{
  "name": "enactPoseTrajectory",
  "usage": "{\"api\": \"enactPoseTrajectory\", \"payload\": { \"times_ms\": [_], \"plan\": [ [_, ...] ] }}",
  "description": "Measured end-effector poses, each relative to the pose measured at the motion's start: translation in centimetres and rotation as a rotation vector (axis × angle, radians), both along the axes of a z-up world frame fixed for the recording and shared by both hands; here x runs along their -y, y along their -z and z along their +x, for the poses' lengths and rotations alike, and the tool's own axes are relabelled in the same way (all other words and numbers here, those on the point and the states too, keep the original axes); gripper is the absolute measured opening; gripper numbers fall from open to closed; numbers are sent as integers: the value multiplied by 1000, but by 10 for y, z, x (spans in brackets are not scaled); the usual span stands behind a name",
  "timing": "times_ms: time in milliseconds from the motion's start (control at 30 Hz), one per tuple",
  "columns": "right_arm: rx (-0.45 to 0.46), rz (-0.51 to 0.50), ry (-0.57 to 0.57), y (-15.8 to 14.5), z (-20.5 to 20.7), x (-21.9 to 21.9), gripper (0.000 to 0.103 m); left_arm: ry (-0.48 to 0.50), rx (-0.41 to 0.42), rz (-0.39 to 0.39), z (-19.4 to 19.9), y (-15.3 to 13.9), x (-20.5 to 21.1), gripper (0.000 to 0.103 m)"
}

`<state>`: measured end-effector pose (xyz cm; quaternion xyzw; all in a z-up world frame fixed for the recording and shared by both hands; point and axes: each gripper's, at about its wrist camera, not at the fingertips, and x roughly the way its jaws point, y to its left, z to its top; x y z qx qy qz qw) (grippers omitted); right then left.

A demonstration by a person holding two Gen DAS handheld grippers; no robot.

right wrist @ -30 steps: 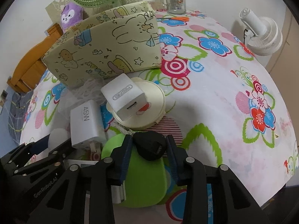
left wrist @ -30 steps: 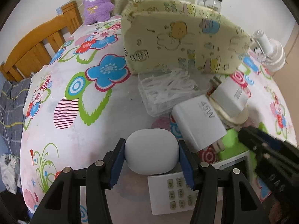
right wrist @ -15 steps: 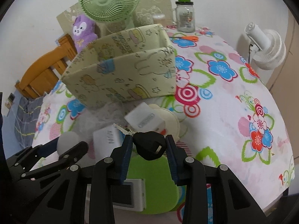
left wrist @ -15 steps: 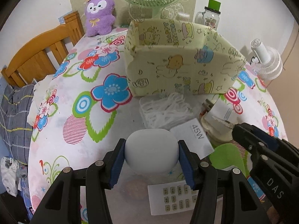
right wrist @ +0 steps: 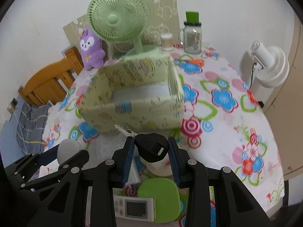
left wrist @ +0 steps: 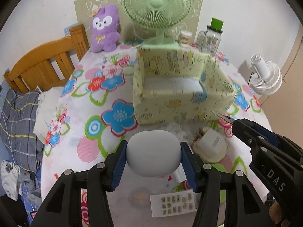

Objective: Organize rigid objects
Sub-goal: 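Lift the white puck with the left tool while the right tool grasps the black key, then carry the puck and key into the fabric box and open both tools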

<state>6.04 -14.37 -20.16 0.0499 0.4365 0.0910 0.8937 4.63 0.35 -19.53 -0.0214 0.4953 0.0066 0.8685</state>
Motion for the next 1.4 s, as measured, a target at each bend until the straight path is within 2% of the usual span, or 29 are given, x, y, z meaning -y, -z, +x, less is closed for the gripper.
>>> {"api": "enactPoseTrajectory", "payload": {
  "times_ms": [167,800,1000,1400],
  "plan": [
    [21,4,-4,-22,7,-1,39,7,60,-12,8,-22,3,57],
    [55,5,-12,-72,38,1,39,7,97,-26,37,-66,11,57],
    [69,-2,-13,-77,53,1,39,0,118,-25,51,-72,11,57],
    [48,0,-5,-71,89,2,39,-9,108,-17,81,-69,9,57]
  ]
}}
